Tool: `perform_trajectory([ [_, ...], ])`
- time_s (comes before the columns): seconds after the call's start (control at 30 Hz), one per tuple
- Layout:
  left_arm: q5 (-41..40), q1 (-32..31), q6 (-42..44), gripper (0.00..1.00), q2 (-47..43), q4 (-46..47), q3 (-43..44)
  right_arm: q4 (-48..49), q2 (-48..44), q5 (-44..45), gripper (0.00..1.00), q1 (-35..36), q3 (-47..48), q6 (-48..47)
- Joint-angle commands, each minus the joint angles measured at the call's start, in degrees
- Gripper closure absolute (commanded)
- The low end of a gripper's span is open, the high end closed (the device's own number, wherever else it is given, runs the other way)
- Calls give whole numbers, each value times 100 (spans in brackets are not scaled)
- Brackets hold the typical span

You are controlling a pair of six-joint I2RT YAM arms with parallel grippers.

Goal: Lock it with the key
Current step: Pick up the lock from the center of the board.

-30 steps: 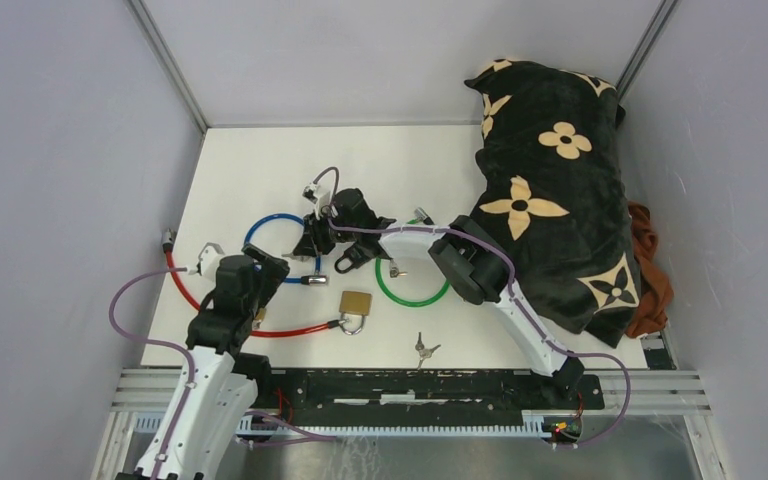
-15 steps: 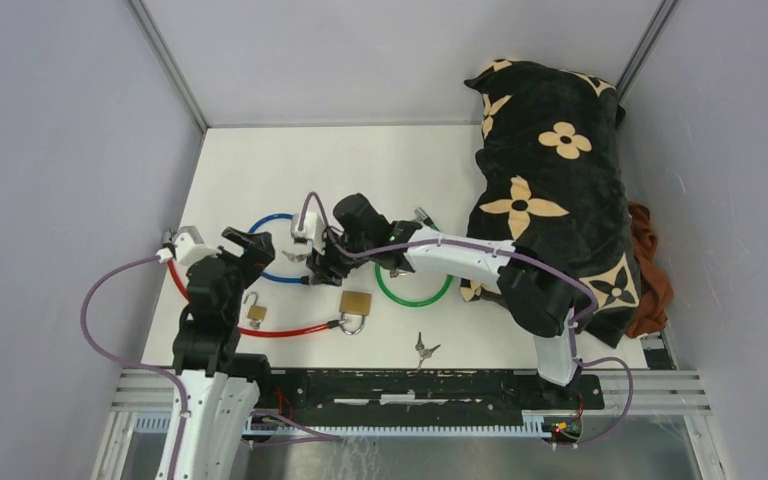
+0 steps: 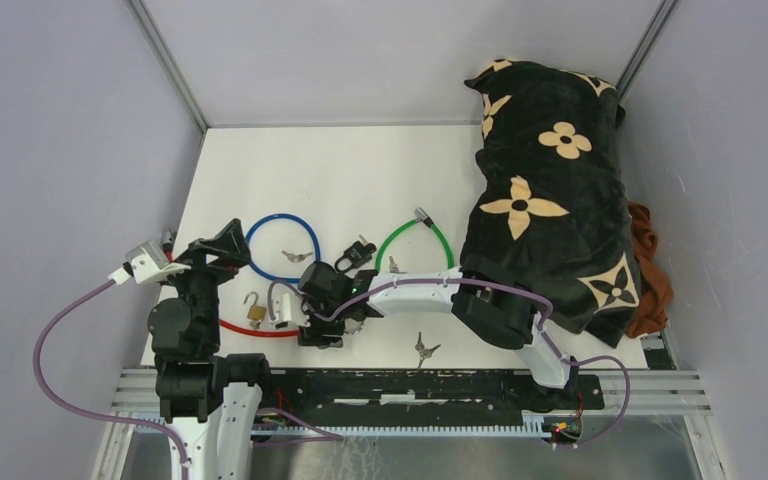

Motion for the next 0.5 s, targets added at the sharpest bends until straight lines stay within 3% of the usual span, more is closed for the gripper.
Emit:
perform_trajectory([
  [0.0, 168, 24, 217, 0, -63, 122, 37, -108, 189, 987, 33, 128, 306, -206],
  [0.1, 253, 14, 220, 0, -90, 165, 4, -338, 283, 1187, 46, 146, 396, -267],
  [0.23, 314, 15, 180, 0, -111, 191, -66, -547, 237, 1299, 80, 146, 459, -310],
  [0.33, 393, 17, 231, 0, -101, 291, -99, -657, 156, 1199, 100, 146, 564, -296],
  [0.47, 836, 16, 805, 0, -77, 721, -163, -725, -129, 529, 100, 146, 811, -74],
])
